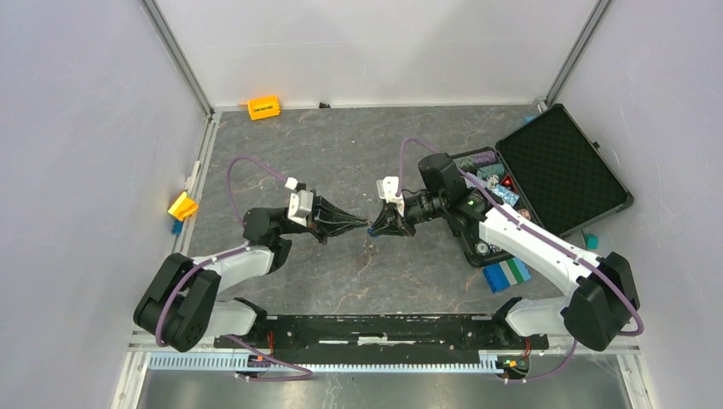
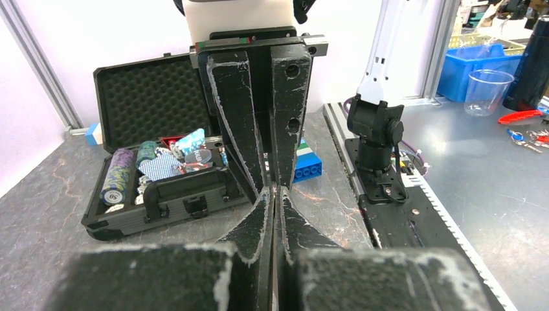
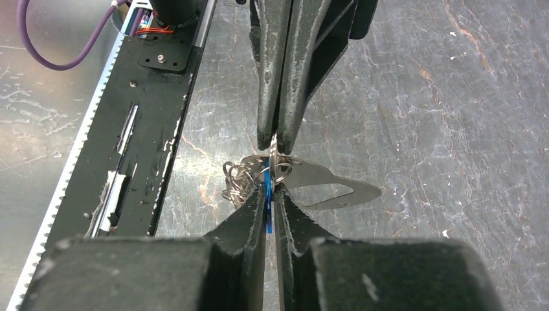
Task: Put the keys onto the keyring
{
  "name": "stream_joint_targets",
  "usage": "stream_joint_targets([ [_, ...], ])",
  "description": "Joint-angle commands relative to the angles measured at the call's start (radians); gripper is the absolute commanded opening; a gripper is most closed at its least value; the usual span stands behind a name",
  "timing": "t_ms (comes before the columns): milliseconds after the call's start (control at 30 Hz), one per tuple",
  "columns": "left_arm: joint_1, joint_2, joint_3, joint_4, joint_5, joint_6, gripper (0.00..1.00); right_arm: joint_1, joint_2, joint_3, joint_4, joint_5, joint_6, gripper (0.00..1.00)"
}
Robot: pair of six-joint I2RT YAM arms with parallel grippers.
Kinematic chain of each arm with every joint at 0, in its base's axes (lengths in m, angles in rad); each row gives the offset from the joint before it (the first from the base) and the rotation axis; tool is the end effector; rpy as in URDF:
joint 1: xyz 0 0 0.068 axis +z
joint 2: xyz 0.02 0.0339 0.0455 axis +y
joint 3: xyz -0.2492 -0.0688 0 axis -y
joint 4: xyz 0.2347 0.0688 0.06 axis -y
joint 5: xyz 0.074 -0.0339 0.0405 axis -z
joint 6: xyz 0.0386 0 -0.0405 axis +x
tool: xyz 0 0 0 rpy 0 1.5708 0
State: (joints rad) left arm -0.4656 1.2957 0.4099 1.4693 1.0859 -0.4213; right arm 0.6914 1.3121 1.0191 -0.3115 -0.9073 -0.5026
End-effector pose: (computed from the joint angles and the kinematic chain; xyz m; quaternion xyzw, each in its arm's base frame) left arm 0.1849 -0.1311 0.2602 0.4639 0.3955 -0.5446 0.5760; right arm 0.1953 0.2011 0.2885 -0.6158 0.5438 0.4257 0.3791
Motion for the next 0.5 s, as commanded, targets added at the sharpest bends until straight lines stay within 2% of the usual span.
stream_joint_targets([
  [0, -0.014, -0.027, 0.01, 0.087, -0.006, -0.006, 0.02, -0.003, -0.018, -0.008, 0.049, -0.027, 0.012, 0.11],
  [200, -0.02, -0.017, 0.002, 0.088, -0.018, 0.015, 0.02, -0.002, 0.001, -0.008, 0.072, -0.048, 0.042, 0.05],
  [467, -0.019, -0.006, -0.007, 0.086, -0.024, 0.043, 0.02, -0.001, -0.009, 0.002, 0.044, -0.022, 0.031, 0.02],
])
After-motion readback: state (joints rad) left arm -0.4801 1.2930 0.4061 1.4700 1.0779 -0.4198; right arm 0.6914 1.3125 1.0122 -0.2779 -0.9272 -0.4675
